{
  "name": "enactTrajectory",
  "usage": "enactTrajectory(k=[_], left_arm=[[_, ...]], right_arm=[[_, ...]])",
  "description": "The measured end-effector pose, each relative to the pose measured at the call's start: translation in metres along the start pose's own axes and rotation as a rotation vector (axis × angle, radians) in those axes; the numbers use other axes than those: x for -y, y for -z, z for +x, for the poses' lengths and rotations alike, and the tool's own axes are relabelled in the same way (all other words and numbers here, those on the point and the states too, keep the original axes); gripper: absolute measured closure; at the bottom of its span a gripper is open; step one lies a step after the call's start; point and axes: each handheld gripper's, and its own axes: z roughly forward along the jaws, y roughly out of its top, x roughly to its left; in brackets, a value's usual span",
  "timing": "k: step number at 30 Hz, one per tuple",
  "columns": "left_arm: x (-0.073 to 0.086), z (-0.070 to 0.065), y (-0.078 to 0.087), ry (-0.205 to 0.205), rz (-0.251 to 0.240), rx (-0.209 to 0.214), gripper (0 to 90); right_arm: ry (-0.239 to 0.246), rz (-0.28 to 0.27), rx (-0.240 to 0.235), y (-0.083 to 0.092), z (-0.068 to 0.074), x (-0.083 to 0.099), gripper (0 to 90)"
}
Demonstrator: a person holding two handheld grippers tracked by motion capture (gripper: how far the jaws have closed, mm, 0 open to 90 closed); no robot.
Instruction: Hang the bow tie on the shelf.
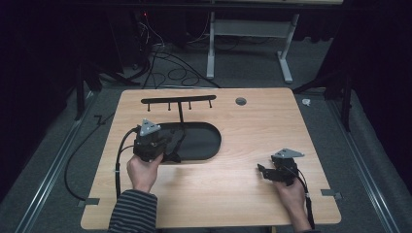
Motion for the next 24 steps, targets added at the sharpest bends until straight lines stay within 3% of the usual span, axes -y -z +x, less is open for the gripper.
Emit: enactTrajectory(k=[9, 13, 24], left_arm=[[-0.013, 0.004, 0.003, -0.014, -0.017, -0.029, 88.5], [-0.016, 0.009, 0.004, 0.004, -0.032, -0.038, 88.5], [-0.033, 0.019, 0.007, 0.005, -0.062, -0.063, 88.5]], right_arm=[[0.0, 0.0, -0.001, 0.0, 0.0, 0.0, 31.5], [-0.001, 0.0, -0.002, 0.0, 0.0, 0.0, 31.5], [0.003, -0.001, -0.003, 0.0, 0.0, 0.0, 31.5]])
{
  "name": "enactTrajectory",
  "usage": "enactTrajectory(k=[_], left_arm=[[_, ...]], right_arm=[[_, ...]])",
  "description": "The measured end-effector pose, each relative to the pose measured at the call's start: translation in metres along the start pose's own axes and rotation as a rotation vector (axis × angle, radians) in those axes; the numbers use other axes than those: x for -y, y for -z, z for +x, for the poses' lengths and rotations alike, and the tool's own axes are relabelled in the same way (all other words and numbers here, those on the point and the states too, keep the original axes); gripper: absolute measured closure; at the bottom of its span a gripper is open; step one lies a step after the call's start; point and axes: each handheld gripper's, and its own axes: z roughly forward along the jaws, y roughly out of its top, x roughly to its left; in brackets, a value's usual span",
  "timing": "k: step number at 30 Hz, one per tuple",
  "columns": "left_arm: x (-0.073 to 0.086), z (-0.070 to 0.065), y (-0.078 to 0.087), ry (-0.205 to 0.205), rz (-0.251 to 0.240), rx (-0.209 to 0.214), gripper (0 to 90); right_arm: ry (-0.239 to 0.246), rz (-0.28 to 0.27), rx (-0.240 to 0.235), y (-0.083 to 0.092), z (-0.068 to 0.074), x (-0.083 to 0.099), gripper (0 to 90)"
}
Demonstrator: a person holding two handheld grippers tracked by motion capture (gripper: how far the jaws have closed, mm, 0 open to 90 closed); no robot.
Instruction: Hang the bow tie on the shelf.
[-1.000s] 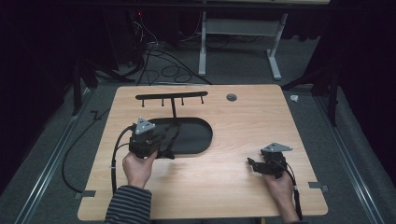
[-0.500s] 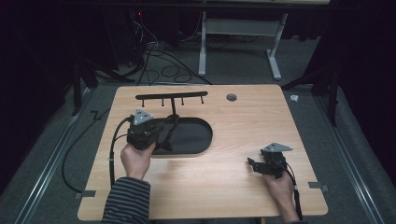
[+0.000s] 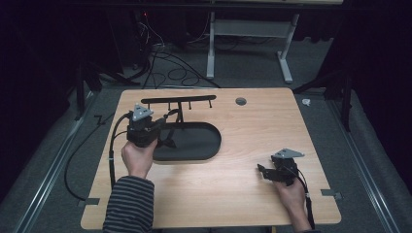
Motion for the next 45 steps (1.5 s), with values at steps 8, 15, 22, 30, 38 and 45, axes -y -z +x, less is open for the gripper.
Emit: enactTrajectory(k=[8, 15, 22, 30, 38, 45], left_arm=[[-0.009, 0.005, -0.006, 0.001, -0.007, -0.027, 88.2], [-0.015, 0.007, -0.018, -0.009, 0.017, -0.068, 87.9], [-0.02, 0.011, -0.028, -0.006, 0.024, -0.107, 87.7], [-0.023, 0.015, -0.04, 0.005, 0.034, -0.139, 87.0], [-0.021, 0.016, -0.045, 0.003, 0.052, -0.155, 86.0], [-0.021, 0.015, -0.047, 0.006, 0.058, -0.146, 85.1]], right_arm=[[-0.002, 0.0, 0.0, 0.0, 0.0, 0.0, 31.5], [-0.002, 0.001, -0.001, 0.0, 0.0, 0.0, 31.5], [0.001, 0.0, -0.003, 0.0, 0.0, 0.0, 31.5], [0.0, 0.0, -0.004, 0.0, 0.0, 0.0, 31.4], [-0.004, 0.0, -0.006, 0.0, 0.0, 0.0, 31.5], [-0.006, 0.0, -0.008, 0.0, 0.0, 0.0, 31.5]])
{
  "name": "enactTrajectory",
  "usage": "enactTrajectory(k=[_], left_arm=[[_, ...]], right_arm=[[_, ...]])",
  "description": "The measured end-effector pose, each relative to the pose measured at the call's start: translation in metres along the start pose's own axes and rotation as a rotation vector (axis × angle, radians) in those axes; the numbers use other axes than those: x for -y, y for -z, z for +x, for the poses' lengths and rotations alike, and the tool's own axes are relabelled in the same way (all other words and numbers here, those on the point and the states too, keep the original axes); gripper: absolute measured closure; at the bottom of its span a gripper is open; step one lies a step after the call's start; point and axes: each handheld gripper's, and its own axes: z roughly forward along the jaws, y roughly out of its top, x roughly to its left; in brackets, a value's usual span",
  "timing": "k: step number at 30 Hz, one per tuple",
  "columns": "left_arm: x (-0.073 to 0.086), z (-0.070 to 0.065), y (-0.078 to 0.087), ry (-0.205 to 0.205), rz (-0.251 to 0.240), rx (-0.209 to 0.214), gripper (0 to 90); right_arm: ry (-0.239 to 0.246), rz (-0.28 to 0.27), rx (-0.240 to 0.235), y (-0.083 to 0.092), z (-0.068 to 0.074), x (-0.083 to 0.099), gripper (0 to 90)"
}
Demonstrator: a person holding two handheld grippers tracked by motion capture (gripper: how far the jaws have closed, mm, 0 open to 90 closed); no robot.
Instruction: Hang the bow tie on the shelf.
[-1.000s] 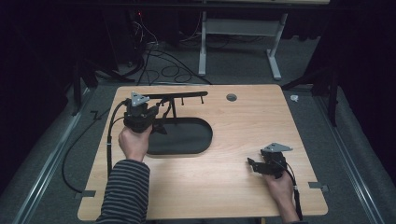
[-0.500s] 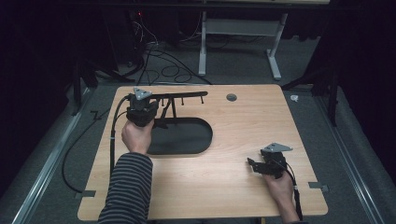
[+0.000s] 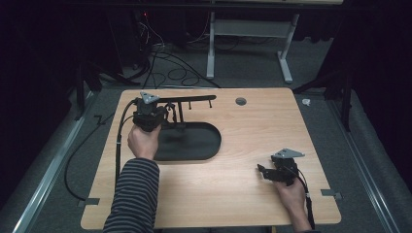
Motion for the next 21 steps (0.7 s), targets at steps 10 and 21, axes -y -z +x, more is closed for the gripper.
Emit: enactTrajectory(k=[10, 21], left_arm=[[0.001, -0.006, 0.006, -0.017, -0.011, 0.014, 80.3], [0.004, -0.008, 0.017, -0.016, -0.033, 0.038, 74.9]], right_arm=[[0.002, 0.001, 0.001, 0.0, 0.0, 0.0, 31.4], [0.009, 0.001, 0.0, 0.0, 0.001, 0.0, 31.4]])
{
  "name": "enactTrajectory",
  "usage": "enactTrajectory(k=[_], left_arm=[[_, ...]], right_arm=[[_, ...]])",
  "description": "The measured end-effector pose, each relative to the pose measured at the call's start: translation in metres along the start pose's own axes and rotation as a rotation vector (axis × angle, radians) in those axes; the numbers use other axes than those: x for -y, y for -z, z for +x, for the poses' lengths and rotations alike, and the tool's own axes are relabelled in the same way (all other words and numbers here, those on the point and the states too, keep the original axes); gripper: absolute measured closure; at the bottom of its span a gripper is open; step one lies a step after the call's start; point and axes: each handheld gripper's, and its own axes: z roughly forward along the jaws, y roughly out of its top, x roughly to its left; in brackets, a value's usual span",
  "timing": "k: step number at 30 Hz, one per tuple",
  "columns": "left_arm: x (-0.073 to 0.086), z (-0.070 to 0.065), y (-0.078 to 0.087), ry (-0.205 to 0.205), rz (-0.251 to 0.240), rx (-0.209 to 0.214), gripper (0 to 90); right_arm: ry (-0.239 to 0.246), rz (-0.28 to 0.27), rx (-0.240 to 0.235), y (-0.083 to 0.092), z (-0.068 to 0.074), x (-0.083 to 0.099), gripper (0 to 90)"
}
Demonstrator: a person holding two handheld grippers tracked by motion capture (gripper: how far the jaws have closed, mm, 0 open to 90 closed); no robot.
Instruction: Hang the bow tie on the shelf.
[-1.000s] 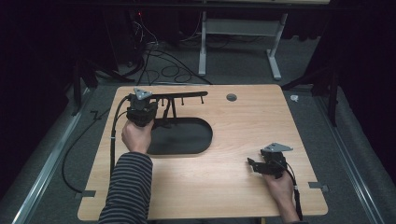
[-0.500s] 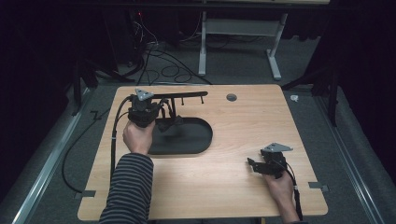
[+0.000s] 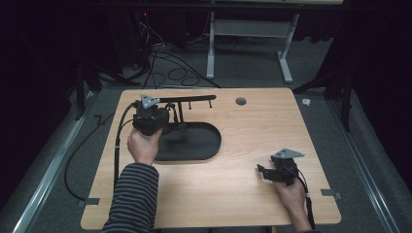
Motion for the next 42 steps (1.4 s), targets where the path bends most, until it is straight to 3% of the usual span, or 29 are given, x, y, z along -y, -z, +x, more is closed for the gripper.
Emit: enactTrajectory(k=[11, 42], left_arm=[[0.007, 0.004, 0.012, 0.021, -0.013, 0.007, 66.9], [0.029, 0.006, 0.042, 0.033, -0.035, 0.033, 62.2]], right_arm=[[0.0, 0.0, 0.0, 0.0, 0.0, 0.0, 31.4], [0.0, 0.0, 0.0, 0.0, 0.0, 0.0, 31.4]])
